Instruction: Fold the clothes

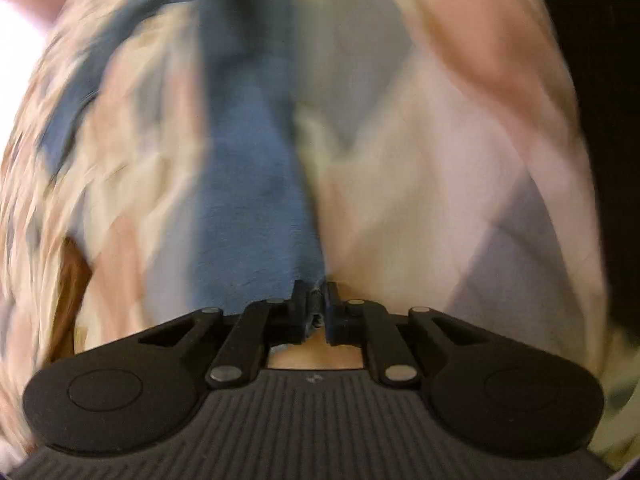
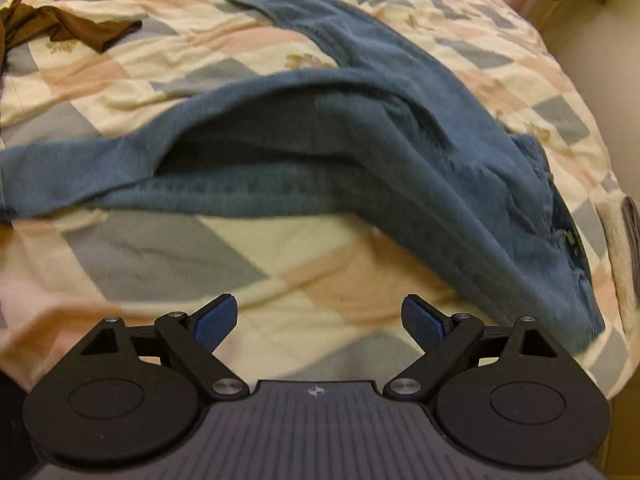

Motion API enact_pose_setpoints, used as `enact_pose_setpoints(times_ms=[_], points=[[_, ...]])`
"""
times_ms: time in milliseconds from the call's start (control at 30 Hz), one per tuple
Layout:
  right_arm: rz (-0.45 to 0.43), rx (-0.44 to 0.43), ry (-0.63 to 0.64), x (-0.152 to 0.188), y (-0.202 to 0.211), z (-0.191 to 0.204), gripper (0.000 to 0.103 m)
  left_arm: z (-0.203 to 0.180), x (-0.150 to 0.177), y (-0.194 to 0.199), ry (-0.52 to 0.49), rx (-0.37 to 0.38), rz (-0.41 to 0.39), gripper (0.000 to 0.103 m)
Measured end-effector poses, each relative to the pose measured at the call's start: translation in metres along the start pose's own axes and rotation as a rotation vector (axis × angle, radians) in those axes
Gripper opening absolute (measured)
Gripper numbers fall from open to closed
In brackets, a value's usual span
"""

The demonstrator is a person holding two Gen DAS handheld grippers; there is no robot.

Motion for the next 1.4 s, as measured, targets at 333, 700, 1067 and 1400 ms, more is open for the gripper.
enact_pose_setpoints(times_ms=[333,700,1067,1400], points=[[-0.011,-0.029,-0.169,0.006,-0.001,-0.003,0.091,0.229,0.110,-0.043,1.179,-0.196,0.287,0.020],[0.040,-0.045,-0.269,0.034,0.000,0.005,0.092,0.050,0.135,-0.058,1.897,0.391,0.489,0.033],[0.077,-0.064,-0.239,0.046,-0.012,0.007,0.092,0.070,0.155,-0.063,2.093,0.324,0.447,0.006],[-0.127,-0.120,-0.618,0.086,0.029,-0.093,0.080,0.158,0.202,0.120,1.803,0.104,0.187,0.006]])
Point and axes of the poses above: each gripper's, at about its wrist camera, not at the fingertips, and y roughly against the way its jaws point, z to its left, x to its underside, the point moved 8 cm from there along -y, roughly the way its jaws point, and after that the axes turned 13 degrees about -x, right-handed, at the moved point
